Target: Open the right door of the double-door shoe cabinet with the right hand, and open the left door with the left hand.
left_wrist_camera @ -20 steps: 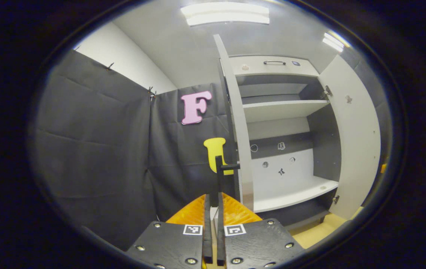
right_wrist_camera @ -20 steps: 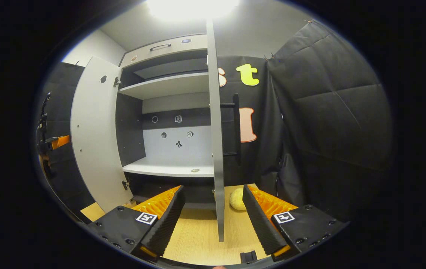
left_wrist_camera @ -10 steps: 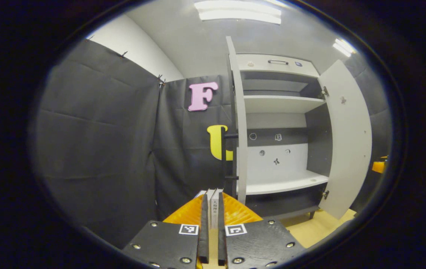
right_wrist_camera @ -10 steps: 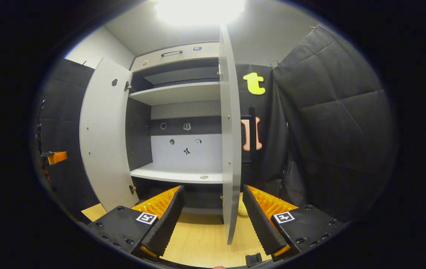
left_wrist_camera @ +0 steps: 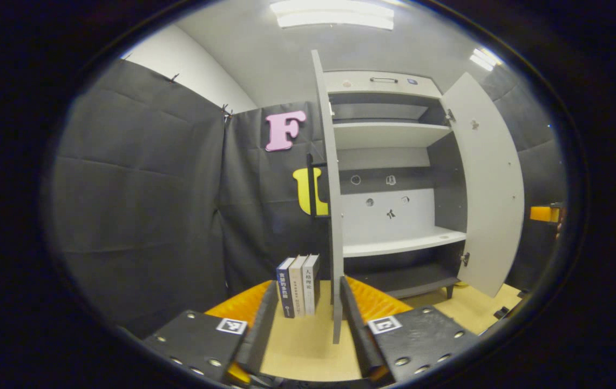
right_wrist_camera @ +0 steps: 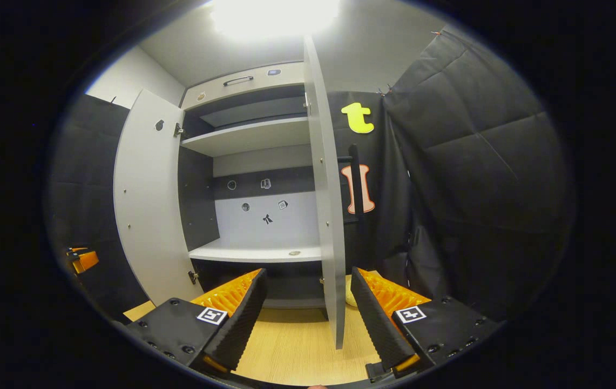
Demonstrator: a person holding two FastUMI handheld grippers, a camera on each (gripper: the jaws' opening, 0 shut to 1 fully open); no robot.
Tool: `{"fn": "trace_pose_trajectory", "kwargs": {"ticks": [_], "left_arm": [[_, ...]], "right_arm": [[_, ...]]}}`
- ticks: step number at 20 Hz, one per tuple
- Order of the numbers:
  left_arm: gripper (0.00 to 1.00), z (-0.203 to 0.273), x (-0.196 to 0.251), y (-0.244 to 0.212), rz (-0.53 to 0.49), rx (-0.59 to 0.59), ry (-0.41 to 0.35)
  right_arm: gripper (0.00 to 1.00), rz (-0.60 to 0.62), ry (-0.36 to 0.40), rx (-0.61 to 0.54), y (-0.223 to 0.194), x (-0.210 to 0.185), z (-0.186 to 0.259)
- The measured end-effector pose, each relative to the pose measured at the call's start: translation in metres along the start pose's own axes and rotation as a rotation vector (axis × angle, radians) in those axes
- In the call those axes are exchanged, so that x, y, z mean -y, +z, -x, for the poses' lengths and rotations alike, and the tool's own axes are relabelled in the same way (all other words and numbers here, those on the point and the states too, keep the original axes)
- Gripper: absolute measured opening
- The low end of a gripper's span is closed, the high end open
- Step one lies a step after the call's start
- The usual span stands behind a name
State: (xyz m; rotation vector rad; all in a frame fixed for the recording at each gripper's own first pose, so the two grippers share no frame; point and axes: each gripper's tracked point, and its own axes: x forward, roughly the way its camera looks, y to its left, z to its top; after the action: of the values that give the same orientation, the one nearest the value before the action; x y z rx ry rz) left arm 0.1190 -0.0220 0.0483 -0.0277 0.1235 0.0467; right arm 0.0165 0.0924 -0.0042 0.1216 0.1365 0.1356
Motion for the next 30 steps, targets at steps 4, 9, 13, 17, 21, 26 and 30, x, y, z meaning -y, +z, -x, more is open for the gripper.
{"fn": "trace_pose_trajectory", "kwargs": {"ticks": [4, 9, 13, 17, 21, 26, 30], "left_arm": [[0.97, -0.003, -0.004, 0.004, -0.047, 0.043, 0.018], [0.99, -0.004, -0.004, 0.009, -0.044, 0.066, 0.028], [0.99, -0.005, -0.003, 0.007, -0.019, 0.046, 0.030], [0.99, -0.008, -0.003, 0.007, -0.027, 0.035, 0.024], [0.99, -0.009, -0.003, 0.009, -0.047, 0.043, 0.024], [0.99, -0.012, -0.005, 0.011, -0.040, 0.050, 0.038], [0.99, -0.012, -0.009, 0.011, -0.039, 0.050, 0.052]], "right_arm": [[0.97, 0.013, -0.020, 0.018, 0.004, 0.004, 0.001], [0.97, 0.031, -0.044, 0.055, 0.016, 0.011, 0.003], [0.97, 0.035, -0.063, 0.076, 0.022, 0.019, 0.003], [0.97, 0.033, -0.070, 0.076, 0.022, 0.024, 0.003], [0.97, 0.038, -0.072, 0.078, 0.023, 0.024, 0.000], [0.97, 0.048, -0.077, 0.087, 0.027, 0.025, -0.002], [0.97, 0.048, -0.078, 0.086, 0.028, 0.026, -0.002]]}}
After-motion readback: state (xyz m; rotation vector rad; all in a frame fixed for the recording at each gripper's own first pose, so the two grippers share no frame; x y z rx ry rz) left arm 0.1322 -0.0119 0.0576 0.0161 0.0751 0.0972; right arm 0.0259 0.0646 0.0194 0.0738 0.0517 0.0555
